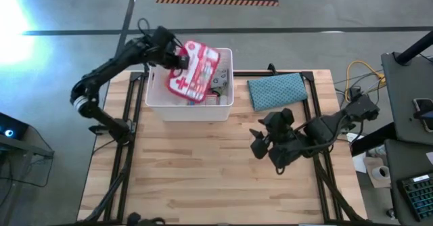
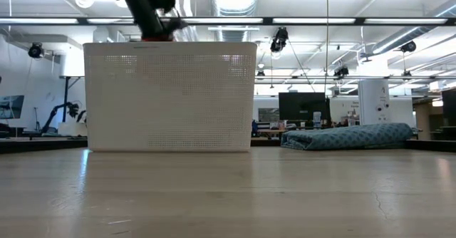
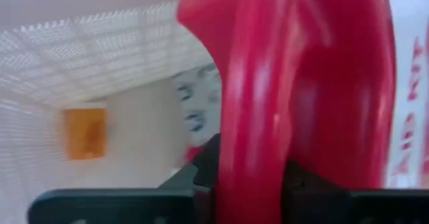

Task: Pick & place medical supplies in basket/bin
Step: Put the red first aid kit into the white bin, then return to Home Position

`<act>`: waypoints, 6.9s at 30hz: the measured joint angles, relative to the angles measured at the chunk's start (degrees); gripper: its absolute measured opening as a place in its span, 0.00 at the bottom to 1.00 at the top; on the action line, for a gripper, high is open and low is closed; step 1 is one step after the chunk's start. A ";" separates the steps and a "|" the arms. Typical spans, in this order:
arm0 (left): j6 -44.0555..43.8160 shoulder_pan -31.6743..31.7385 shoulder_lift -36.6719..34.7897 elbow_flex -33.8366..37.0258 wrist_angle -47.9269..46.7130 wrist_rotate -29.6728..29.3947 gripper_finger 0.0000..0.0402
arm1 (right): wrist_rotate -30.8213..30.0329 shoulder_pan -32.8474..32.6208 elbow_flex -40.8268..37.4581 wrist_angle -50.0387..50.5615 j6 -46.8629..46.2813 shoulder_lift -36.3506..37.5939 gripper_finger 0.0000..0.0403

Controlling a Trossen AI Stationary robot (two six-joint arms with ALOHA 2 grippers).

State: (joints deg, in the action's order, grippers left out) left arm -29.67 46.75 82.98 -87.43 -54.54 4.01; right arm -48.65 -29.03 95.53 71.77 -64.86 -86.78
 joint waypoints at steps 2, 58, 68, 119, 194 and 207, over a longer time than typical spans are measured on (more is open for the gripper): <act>2.25 -0.33 1.57 1.39 -0.19 -0.36 0.15 | 0.55 -0.42 -0.39 -0.57 -0.83 -0.15 0.54; 0.19 -42.51 -47.63 66.59 82.76 12.76 0.45 | 33.99 14.39 -53.82 -73.35 31.00 44.34 0.54; -1.38 -37.74 -54.66 79.91 83.12 18.55 0.45 | 34.23 20.03 -69.65 -78.89 38.54 55.80 0.54; 4.11 -40.71 -82.68 86.85 67.59 14.93 0.45 | 30.52 21.43 -94.95 -107.76 46.89 66.69 0.54; 4.08 -41.60 -57.99 86.81 57.99 13.86 0.45 | 30.58 21.43 -95.00 -107.58 46.89 84.02 0.54; 4.09 -41.60 -55.87 86.81 57.96 13.83 0.45 | 30.58 21.43 -95.00 -107.58 46.89 84.02 0.54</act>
State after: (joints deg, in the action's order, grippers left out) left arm -25.59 5.15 27.11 -0.62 3.42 17.85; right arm -18.08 -7.60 0.54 -35.81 -17.98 -2.76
